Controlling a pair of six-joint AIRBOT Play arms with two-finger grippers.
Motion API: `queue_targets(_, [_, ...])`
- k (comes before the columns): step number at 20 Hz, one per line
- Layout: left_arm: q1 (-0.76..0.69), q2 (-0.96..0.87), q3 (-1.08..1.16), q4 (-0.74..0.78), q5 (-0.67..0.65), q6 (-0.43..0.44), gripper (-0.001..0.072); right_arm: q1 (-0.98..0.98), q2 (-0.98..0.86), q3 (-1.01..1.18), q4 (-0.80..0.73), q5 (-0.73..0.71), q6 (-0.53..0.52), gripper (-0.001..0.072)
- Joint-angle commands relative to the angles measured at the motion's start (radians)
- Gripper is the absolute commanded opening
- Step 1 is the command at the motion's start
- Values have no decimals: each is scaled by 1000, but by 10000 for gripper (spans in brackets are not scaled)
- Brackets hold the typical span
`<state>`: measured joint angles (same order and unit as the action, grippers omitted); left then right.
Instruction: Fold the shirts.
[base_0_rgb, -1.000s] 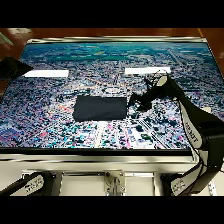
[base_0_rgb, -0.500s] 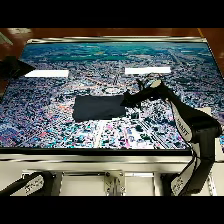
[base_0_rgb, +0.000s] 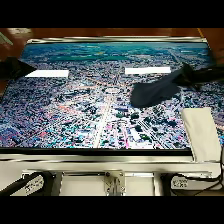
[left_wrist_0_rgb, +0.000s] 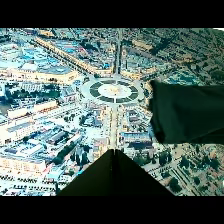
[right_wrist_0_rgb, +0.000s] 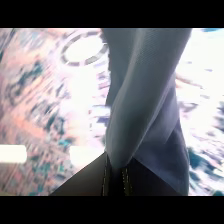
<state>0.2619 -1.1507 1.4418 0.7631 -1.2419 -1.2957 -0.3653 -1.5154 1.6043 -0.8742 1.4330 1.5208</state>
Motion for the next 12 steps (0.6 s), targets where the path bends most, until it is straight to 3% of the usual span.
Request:
queue_targets(1, [-1,1,0,0,-25,5,36,-236,142,6,-138,144,74,62])
queue_targets(7, [-1,21,0,-3,-49,27,36,-470,217,6,-388,177,104,62])
queue_targets(12, [-1,48,0,-3,-86,27,36,-531,217,-8,-570,211,130,62])
